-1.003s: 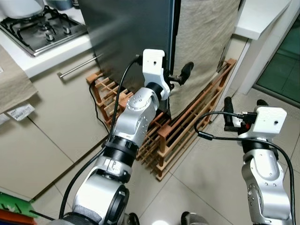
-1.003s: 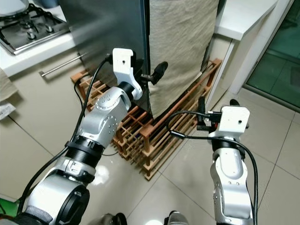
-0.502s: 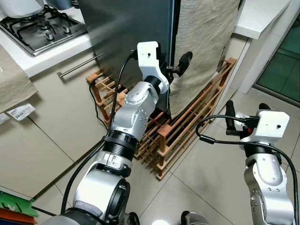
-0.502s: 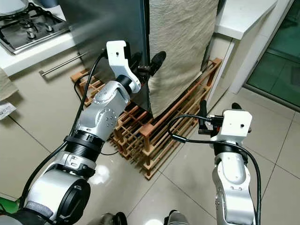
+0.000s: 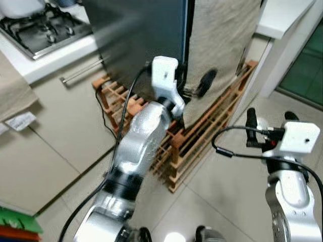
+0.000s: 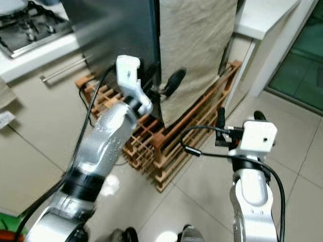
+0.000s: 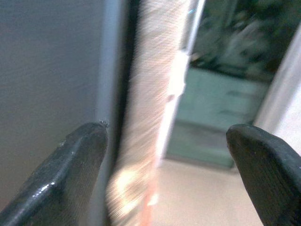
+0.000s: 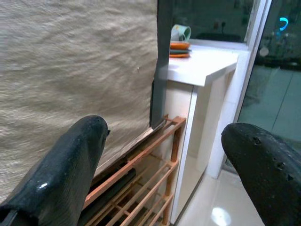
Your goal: Restocking fridge
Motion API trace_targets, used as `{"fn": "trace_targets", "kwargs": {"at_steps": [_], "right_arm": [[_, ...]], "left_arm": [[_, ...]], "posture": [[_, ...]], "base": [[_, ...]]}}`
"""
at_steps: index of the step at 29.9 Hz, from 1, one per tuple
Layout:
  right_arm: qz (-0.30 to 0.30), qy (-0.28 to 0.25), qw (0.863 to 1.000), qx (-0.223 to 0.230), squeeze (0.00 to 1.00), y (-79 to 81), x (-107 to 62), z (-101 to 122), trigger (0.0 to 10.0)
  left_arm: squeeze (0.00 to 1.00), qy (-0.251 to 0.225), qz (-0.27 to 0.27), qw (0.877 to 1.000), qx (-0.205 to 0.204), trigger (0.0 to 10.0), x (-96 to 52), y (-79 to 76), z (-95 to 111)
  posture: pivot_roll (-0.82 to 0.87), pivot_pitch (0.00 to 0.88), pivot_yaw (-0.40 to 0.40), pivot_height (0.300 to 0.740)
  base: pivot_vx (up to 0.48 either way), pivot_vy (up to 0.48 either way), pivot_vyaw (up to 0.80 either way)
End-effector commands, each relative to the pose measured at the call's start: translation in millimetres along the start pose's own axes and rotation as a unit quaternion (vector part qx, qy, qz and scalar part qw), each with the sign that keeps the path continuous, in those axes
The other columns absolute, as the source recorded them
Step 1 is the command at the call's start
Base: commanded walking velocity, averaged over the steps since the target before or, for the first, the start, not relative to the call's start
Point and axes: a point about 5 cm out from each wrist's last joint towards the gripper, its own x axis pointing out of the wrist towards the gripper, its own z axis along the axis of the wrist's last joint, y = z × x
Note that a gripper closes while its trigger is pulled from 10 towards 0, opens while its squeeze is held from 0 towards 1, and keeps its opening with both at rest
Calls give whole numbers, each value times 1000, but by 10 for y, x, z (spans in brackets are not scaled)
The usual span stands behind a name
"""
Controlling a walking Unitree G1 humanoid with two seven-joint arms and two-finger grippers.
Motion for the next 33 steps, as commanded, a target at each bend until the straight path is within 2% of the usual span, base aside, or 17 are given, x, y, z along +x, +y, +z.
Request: {"fn": "trace_targets", "kwargs": {"at_steps": [1, 2, 3, 4, 6, 8, 11, 14, 16, 20, 24, 30, 33], "right_arm": [[3, -44, 999, -10, 0, 14, -35, 157, 10000], [3, -44, 999, -10, 0, 14, -35, 157, 10000], [2, -70, 997, -17, 0, -9, -32, 235, 10000], [0, -80, 997, -22, 0, -25, -15, 259, 10000], [-6, -92, 995, -33, 0, -45, 24, 277, 10000], [-8, -93, 995, -35, 0, -41, 60, 270, 10000], [-5, -92, 995, -34, 0, -16, 106, 257, 10000], [-14, -87, 996, -21, 0, -14, 169, 180, 10000], [-21, -79, 997, -12, 0, -24, 190, 132, 10000], [-28, -79, 996, -5, 0, -43, 244, 89, 10000], [-26, -107, 994, -24, 0, -59, 317, 200, 10000], [4, -181, 983, -40, 0, 13, 433, 555, 10000], [9, -184, 982, -42, 0, 14, 455, 560, 10000]], "left_arm": [[0, -8, 29, 999, 27, 10000, -206, 89, 24], [0, -8, 29, 999, 27, 10000, -206, 89, 24], [0, -12, 61, 998, 32, 10000, -388, 142, 6], [0, -24, 77, 996, 29, 10000, -442, 156, 28], [0, -46, 110, 993, 22, 10000, -465, 195, 95], [0, -64, 121, 990, 35, 10000, -418, 204, 174], [0, -89, 110, 988, 62, 10000, -343, 161, 283], [0, -148, 145, 974, 90, 10000, -305, 212, 458], [0, -149, 158, 972, 92, 10000, -297, 235, 440], [0, -132, 148, 978, 68, 10000, -275, 188, 333], [0, -134, 128, 980, 74, 10000, -235, 120, 329], [0, -183, 131, 972, 69, 10000, -185, 118, 552], [0, -192, 135, 970, 71, 10000, -178, 119, 594]], "posture": [[-220, 70, 94, 740], [-220, 70, 94, 740], [-208, 54, 84, 740], [-206, 52, 82, 740], [-198, 40, 68, 740], [-190, 31, 59, 740], [-184, 23, 53, 740], [-183, 16, 51, 740], [-186, 13, 52, 740], [-196, 15, 58, 740], [-202, 22, 58, 740], [-202, 30, 59, 740], [-202, 30, 57, 740]], "base": [[0, 0, 0], [0, 0, 0], [0, 0, 0], [0, 0, 0], [0, 0, 0], [0, 0, 0], [0, 0, 0], [0, 0, 0], [0, 0, 0], [0, 0, 0], [0, 0, 0], [439, 0, 0], [434, 0, 0]]}}
